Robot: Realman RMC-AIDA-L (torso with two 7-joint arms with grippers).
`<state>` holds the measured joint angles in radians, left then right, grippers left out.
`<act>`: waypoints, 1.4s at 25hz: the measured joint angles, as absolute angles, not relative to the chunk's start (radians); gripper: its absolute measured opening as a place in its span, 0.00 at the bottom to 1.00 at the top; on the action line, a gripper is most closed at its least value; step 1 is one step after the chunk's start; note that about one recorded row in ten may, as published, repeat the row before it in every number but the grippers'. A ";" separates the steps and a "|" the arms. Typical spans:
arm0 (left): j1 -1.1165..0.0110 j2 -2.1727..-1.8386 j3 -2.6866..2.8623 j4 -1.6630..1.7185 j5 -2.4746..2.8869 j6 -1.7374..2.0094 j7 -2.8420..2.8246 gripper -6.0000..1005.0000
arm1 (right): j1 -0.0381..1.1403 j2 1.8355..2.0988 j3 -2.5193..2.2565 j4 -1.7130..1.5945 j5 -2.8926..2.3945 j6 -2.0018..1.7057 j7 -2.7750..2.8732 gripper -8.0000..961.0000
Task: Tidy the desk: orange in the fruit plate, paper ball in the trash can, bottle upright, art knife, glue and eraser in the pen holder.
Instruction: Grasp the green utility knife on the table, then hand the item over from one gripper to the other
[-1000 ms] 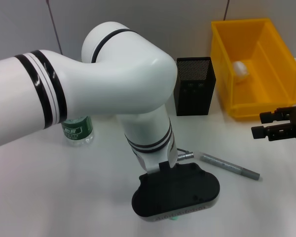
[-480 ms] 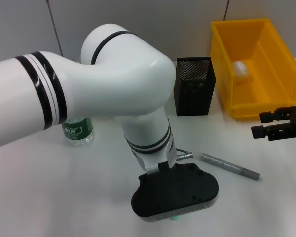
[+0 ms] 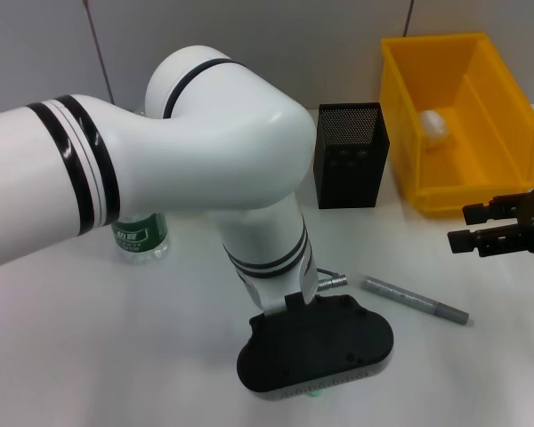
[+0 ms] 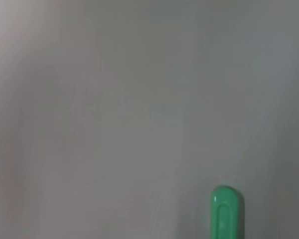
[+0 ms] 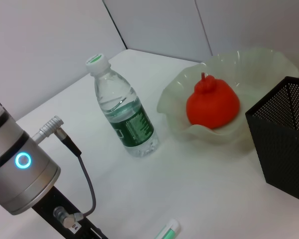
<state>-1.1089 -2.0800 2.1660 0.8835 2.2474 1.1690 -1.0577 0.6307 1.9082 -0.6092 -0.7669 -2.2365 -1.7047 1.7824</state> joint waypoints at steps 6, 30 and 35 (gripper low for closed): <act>-1.109 -2.080 2.168 0.882 2.247 1.169 -1.063 0.28 | 0.632 1.908 -0.610 -0.768 -2.236 -1.709 1.783 0.81; -1.135 -2.080 2.194 0.863 2.232 1.178 -1.060 0.27 | 0.648 1.910 -0.611 -0.768 -2.236 -1.710 1.787 0.81; -1.148 -2.080 2.206 0.847 2.214 1.178 -1.056 0.27 | 0.657 1.910 -0.612 -0.771 -2.236 -1.710 1.790 0.81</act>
